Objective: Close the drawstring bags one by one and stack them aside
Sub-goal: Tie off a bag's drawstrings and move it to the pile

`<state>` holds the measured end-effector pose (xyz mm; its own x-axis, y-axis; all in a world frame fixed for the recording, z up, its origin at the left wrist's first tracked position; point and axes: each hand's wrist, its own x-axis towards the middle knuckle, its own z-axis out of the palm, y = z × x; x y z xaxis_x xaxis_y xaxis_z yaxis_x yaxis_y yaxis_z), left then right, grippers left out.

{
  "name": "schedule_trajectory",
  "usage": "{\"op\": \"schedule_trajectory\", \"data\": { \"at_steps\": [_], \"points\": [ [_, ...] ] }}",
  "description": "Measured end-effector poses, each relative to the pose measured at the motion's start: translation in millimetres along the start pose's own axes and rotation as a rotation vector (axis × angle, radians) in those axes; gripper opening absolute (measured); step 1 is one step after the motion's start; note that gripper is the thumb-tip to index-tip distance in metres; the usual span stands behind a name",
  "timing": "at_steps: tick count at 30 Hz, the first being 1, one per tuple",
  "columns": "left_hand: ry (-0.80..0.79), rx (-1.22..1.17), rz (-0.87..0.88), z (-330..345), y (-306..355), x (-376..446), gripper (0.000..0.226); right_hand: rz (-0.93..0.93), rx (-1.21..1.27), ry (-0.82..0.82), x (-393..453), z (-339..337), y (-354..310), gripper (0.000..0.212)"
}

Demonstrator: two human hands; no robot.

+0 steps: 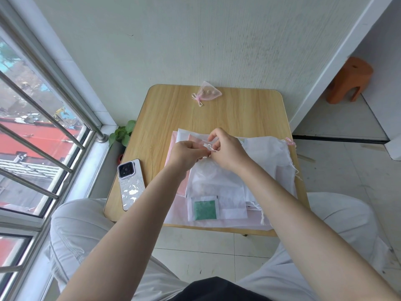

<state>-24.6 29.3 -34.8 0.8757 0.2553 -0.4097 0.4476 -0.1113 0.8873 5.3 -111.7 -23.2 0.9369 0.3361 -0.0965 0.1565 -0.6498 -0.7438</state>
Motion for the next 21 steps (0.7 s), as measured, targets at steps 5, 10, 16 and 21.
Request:
{"op": "schedule_trajectory", "data": {
  "at_steps": [5,10,16,21],
  "points": [
    [0.011,-0.030,0.029,0.5,-1.2,0.1,0.023,0.019,0.010,0.094,0.3,3.4,1.1,0.014],
    [0.010,-0.019,0.049,0.2,-0.6,1.6,0.022,0.003,-0.051,0.131,2.7,7.3,2.0,0.012],
    [-0.005,0.024,0.097,1.4,0.6,-0.7,0.012,-0.085,-0.317,0.060,4.4,8.2,-0.7,0.022],
    [-0.024,0.127,0.167,2.6,-0.4,-0.8,0.010,-0.103,-0.470,-0.011,6.7,6.6,-1.0,0.020]
  ]
}}
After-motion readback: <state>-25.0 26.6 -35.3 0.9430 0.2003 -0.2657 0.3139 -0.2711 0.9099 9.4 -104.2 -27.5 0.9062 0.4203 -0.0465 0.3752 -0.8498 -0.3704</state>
